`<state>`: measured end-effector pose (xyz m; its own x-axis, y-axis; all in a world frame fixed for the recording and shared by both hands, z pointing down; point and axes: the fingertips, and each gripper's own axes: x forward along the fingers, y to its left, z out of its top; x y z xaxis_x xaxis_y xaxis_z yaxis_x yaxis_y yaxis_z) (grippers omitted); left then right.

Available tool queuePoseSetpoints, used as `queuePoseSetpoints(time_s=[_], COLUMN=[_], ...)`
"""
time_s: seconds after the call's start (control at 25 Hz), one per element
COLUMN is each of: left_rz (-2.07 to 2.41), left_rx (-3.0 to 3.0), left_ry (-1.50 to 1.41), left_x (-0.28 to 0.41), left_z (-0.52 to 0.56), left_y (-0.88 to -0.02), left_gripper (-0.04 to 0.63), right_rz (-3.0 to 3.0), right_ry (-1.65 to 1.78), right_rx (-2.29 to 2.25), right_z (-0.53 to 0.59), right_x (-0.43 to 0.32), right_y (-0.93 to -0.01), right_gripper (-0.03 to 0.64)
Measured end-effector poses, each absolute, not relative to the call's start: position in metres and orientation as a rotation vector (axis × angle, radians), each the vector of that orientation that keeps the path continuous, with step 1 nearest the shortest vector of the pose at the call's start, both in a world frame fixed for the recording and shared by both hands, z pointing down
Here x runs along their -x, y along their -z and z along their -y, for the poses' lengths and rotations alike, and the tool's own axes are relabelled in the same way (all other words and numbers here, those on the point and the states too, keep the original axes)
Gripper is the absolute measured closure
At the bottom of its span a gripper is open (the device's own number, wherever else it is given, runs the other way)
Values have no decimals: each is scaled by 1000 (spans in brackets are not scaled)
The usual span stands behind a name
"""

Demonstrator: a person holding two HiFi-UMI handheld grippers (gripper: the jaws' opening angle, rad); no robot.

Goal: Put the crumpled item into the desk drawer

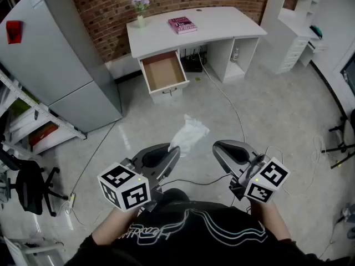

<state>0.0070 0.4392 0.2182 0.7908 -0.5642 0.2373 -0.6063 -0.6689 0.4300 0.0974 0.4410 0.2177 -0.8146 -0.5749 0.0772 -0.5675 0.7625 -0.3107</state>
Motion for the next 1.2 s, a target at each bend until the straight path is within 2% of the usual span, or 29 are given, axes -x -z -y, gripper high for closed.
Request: queuePoseSetpoints(time_s=[0.8, 1.2], left_rz=[881, 853], left_rx=[-2463, -2430], left_ry=[-98, -84], left_x=[-5, -6], left_z=[-437, -371], left_y=[-228, -242], left_gripper=[531, 531], right_rz=[-2898, -2902], right_ry=[497, 544], right_rx=[994, 1033], right_z=[-439, -376], right_x=[-102, -105], right_y=[-226, -239], right_gripper=[566, 566])
